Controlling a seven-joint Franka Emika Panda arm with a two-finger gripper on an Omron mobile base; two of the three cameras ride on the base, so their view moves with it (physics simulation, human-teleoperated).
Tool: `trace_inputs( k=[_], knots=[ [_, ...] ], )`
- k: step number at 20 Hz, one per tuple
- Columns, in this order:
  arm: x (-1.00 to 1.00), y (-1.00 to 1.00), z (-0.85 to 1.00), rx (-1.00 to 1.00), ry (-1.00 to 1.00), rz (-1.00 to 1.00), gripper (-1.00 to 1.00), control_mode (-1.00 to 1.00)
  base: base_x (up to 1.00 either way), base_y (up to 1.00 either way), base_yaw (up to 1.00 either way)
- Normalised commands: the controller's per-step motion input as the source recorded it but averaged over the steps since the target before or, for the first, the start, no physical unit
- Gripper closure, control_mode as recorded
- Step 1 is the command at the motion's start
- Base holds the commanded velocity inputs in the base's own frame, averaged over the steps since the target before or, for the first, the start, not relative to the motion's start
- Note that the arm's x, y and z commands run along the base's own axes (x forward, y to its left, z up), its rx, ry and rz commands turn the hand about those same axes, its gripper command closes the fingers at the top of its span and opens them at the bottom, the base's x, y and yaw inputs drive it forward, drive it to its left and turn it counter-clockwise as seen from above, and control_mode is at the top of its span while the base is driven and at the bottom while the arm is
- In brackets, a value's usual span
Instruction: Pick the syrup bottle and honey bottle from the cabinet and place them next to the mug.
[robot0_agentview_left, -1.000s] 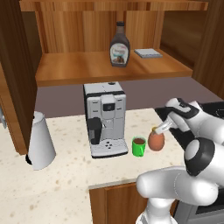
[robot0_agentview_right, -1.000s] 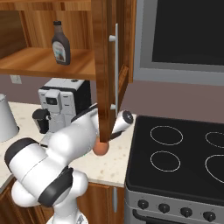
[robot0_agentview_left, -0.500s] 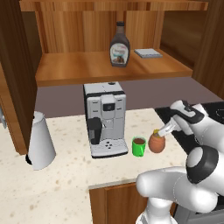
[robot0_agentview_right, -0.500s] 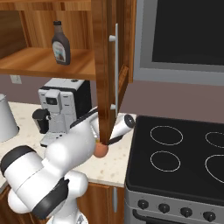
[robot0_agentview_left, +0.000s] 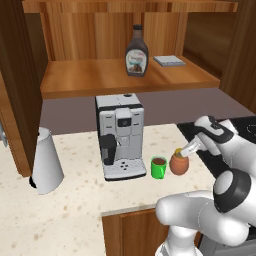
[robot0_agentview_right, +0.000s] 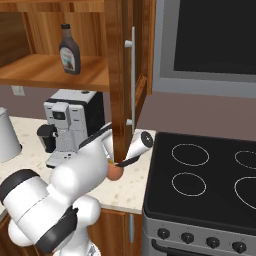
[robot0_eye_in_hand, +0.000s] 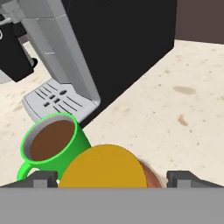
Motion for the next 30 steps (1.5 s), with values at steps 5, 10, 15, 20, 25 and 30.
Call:
trace_inputs(
  k=[5, 10, 15, 20, 25, 30],
  knots=[
    [-0.13, 0.0, 0.0, 0.03, -0.05, 0.0, -1.0, -1.0, 0.0, 0.0, 0.0],
    [-0.15, 0.0, 0.0, 0.01, -0.06, 0.0, -1.0, -1.0, 0.0, 0.0, 0.0],
    [-0.24, 0.0, 0.0, 0.01, -0.09, 0.0, -1.0, -1.0, 0.0, 0.0, 0.0],
    [-0.37, 0.0, 0.01, 0.0, -0.1, 0.0, -1.0, -1.0, 0.0, 0.0, 0.0],
    [-0.41, 0.0, 0.01, 0.0, -0.1, 0.0, -1.0, -1.0, 0.0, 0.0, 0.0],
    [-0.47, 0.11, 0.11, 0.0, -0.08, 0.0, -1.0, -1.0, 0.0, 0.0, 0.0]
  ],
)
